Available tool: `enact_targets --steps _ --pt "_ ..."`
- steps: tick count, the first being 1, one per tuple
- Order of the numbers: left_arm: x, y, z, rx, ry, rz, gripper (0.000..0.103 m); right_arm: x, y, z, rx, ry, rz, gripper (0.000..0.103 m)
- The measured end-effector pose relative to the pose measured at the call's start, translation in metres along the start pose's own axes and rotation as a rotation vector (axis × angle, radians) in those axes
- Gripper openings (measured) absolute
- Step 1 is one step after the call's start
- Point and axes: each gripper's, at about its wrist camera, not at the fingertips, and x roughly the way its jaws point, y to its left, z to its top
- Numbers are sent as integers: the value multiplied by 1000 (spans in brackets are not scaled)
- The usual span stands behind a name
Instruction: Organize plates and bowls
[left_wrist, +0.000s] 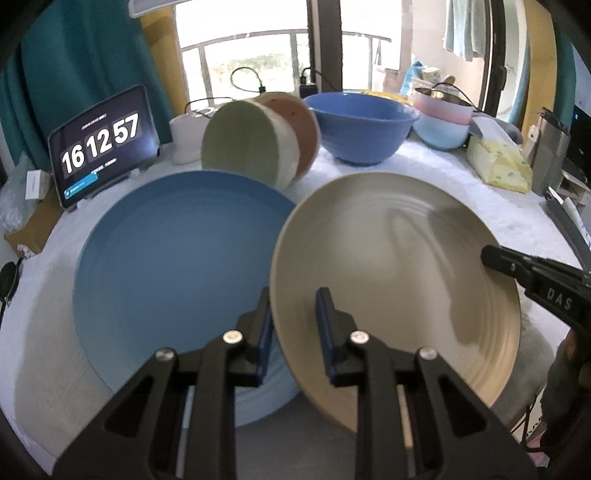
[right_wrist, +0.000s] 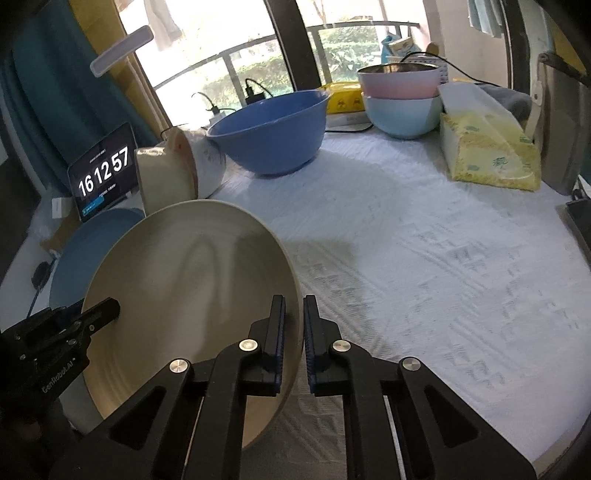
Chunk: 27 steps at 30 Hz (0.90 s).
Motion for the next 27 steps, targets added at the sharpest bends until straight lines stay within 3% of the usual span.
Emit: enact_targets --steps 27 --pt "28 -59 21 94 51 -82 24 -9 -64 10 99 -19 -79 11"
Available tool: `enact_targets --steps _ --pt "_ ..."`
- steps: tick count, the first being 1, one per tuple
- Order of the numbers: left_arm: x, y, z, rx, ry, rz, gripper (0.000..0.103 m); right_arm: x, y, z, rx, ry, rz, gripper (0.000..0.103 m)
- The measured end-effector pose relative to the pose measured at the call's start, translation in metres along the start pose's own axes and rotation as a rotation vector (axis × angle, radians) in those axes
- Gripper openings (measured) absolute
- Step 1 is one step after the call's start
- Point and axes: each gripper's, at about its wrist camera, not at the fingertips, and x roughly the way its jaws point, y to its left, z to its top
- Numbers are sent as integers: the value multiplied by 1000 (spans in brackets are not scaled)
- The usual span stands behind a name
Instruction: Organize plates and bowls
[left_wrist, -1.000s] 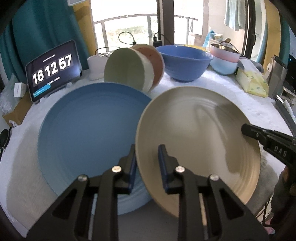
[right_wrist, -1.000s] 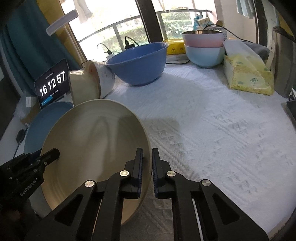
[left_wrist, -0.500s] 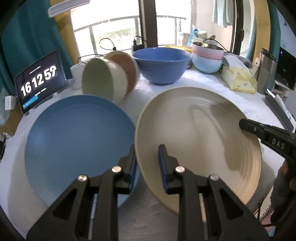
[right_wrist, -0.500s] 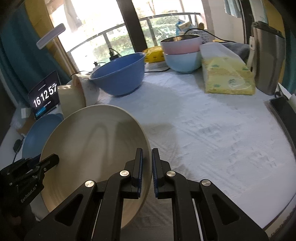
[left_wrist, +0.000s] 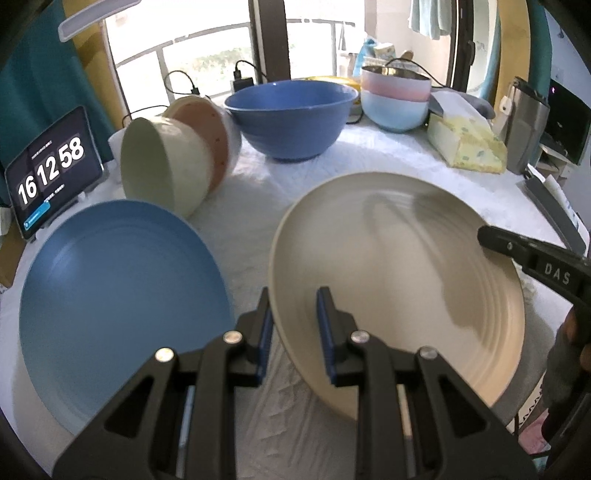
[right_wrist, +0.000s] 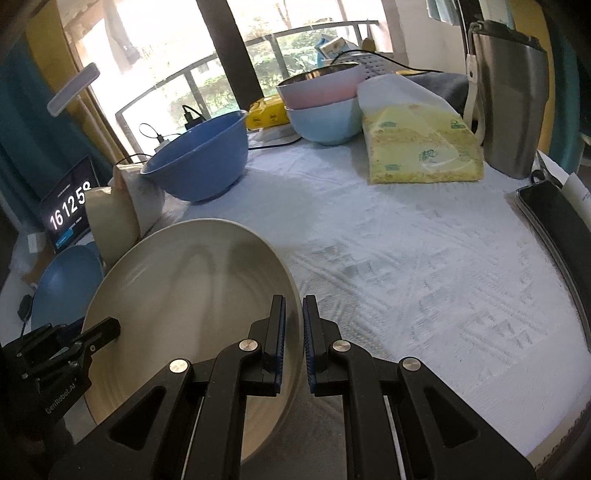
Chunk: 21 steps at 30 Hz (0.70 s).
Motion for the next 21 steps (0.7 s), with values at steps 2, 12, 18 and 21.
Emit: enact_targets --steps 2,12,18,21 --pt "3 0 0 -2 9 2 25 1 0 0 2 1 -1 11" --pt "12 9 1 -25 51 18 28 4 2 2 1 2 -19 11" --pt "2 16 1 -44 22 14 29 0 3 4 16 -12 -30 11" --pt "-4 17 1 -51 8 13 29 -6 4 5 13 -23 -48 11"
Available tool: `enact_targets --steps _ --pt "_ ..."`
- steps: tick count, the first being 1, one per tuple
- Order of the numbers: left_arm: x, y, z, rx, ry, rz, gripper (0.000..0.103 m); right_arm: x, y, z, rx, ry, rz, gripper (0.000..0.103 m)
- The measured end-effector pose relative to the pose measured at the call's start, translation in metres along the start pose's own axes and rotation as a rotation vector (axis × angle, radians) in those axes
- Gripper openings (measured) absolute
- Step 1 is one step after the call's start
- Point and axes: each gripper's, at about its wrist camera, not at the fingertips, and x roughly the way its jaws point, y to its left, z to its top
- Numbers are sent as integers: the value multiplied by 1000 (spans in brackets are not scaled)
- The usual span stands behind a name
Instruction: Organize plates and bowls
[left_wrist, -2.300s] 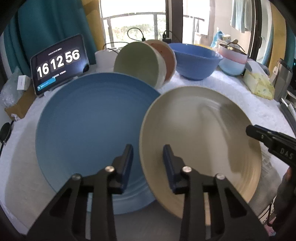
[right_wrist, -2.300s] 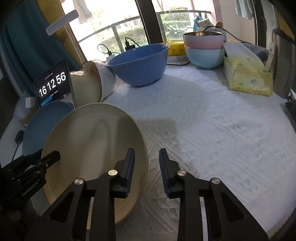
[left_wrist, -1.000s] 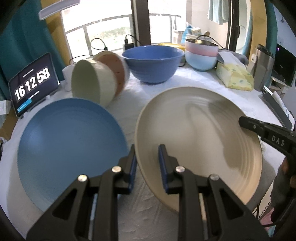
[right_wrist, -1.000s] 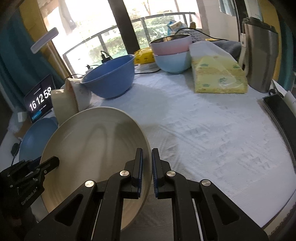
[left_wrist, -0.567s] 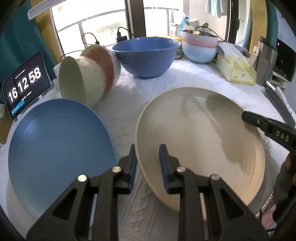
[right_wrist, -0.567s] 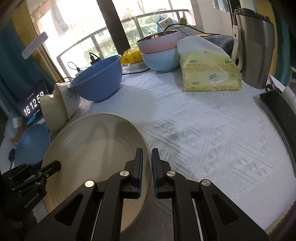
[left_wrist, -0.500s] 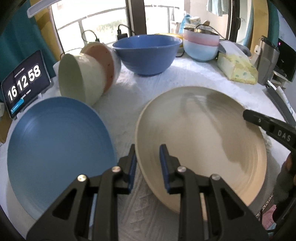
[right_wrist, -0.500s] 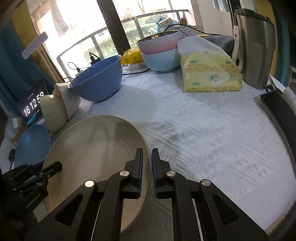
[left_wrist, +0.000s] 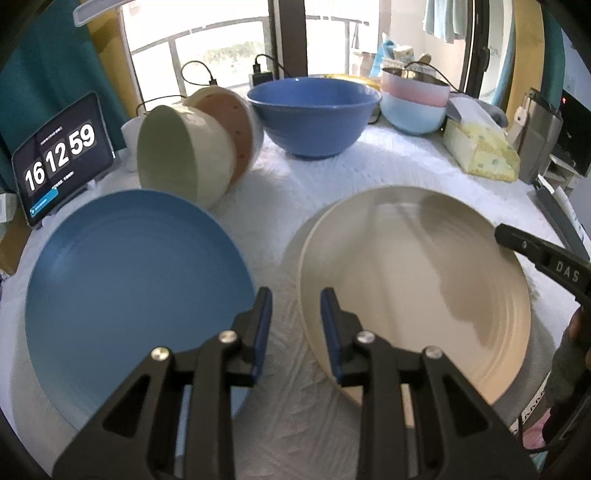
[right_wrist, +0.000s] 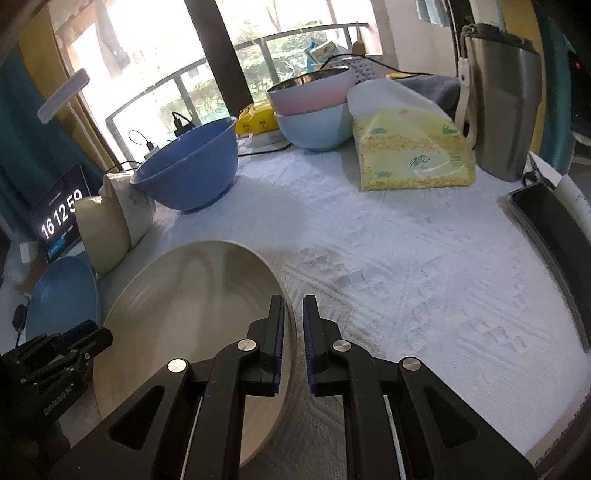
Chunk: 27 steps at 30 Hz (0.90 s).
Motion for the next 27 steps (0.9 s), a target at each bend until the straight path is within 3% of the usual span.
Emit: enact_targets --steps 27 --pt "-40 43 -17 -93 -106 12 31 -25 56 -7 -107 -26 26 12"
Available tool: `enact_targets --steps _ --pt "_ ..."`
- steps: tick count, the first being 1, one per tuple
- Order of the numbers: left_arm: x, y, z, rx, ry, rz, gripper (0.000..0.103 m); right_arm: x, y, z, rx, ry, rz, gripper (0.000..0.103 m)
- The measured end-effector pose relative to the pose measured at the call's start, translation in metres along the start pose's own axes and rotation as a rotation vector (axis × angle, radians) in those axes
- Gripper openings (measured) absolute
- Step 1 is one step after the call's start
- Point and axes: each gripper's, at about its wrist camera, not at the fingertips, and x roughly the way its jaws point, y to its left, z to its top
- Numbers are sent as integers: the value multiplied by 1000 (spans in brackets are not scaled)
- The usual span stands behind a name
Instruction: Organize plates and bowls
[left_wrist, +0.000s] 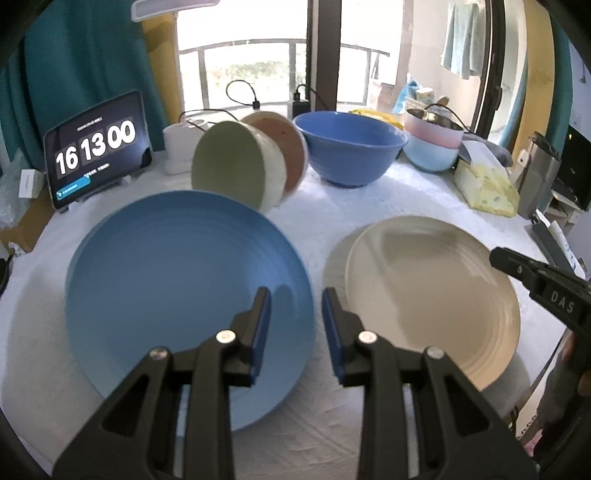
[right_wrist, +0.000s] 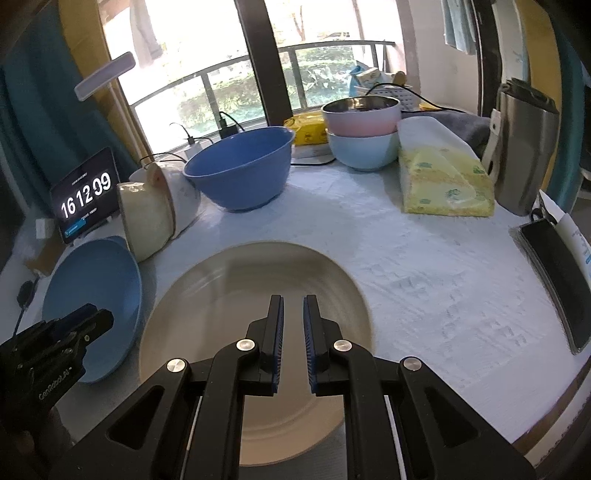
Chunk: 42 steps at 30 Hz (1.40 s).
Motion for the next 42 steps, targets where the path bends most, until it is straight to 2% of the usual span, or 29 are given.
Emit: enact_targets --steps 8,30,32,34,42 --pt "-6 19 0 -51 -24 4 43 2 17 1 -32 7 10 12" --pt "-25 76 -5 -141 -97 59 44 14 76 0 -127 36 57 13" --pt "-27 81 -6 -147 -107 71 44 15 81 0 -134 39 58 15" --pt "-28 86 -6 -154 -113 80 44 16 85 0 -139 40 64 26" --pt "-35 109 -9 -185 -137 127 44 24 103 2 -168 51 82 27"
